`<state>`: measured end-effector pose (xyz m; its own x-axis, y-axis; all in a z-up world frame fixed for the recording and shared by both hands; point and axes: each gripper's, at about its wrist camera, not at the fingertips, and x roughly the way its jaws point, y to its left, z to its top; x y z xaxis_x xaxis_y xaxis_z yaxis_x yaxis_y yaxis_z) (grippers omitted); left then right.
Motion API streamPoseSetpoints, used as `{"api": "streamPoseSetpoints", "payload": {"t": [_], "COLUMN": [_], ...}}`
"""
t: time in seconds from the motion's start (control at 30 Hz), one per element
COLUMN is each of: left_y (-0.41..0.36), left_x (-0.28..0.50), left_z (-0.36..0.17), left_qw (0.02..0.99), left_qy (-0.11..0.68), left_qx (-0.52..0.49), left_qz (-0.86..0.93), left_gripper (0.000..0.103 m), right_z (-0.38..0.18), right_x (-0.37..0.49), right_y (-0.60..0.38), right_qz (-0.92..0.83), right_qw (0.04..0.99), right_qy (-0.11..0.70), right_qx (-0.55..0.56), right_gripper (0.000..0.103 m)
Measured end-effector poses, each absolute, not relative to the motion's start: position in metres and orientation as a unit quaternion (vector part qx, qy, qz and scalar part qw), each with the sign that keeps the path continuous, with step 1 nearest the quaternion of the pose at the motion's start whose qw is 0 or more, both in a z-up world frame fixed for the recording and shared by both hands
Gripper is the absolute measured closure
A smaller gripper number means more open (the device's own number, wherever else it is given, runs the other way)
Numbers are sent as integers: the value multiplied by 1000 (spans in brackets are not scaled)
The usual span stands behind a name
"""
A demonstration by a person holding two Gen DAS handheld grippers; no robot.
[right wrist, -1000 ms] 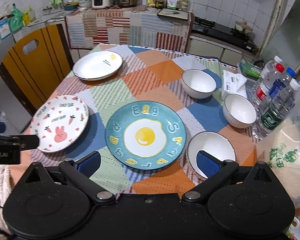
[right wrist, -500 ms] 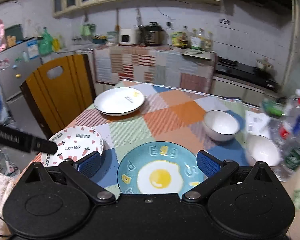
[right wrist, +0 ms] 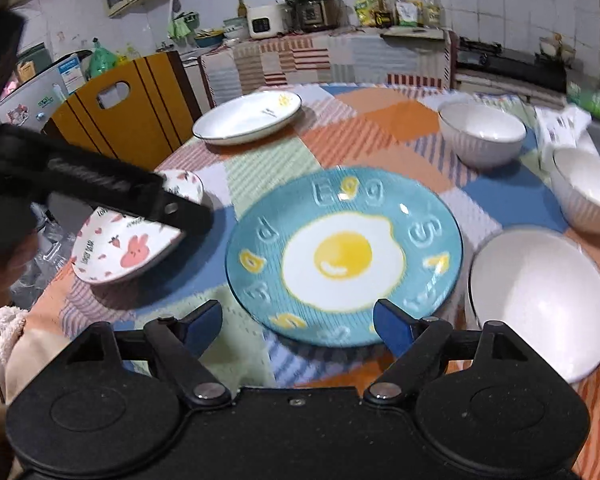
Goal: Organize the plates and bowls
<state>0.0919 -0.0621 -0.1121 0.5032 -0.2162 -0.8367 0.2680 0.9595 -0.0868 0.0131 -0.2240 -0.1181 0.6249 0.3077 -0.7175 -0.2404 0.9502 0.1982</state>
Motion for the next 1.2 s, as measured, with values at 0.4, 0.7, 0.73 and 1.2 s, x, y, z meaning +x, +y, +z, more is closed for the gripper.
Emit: {"api": "streamPoseSetpoints", "payload": {"t": [0.4, 0.7, 0.73, 1.2], "left_y": [-71, -69, -68, -67], "left_x": [97, 111, 113, 104], "left_z": [-148, -173, -173, -162], "left_qw": [838, 850, 854, 860], "left_qy": [524, 507, 501, 492], "left_qx": [0, -55, -63, -11], "left_qz": [-153, -131, -127, -134], "left_gripper": [38, 64, 66, 77], "right_z": [-152, -169, -169, -169], "right_x": [21, 30, 29, 31], "right_y": [-260, -257, -257, -258], "right_qz": [100, 75, 64, 29], "right_qw": [891, 902, 905, 918], "right_qy": [423, 382, 375, 357], "right_qx": [133, 187, 191, 170], "right_gripper": [22, 30, 40, 73]}}
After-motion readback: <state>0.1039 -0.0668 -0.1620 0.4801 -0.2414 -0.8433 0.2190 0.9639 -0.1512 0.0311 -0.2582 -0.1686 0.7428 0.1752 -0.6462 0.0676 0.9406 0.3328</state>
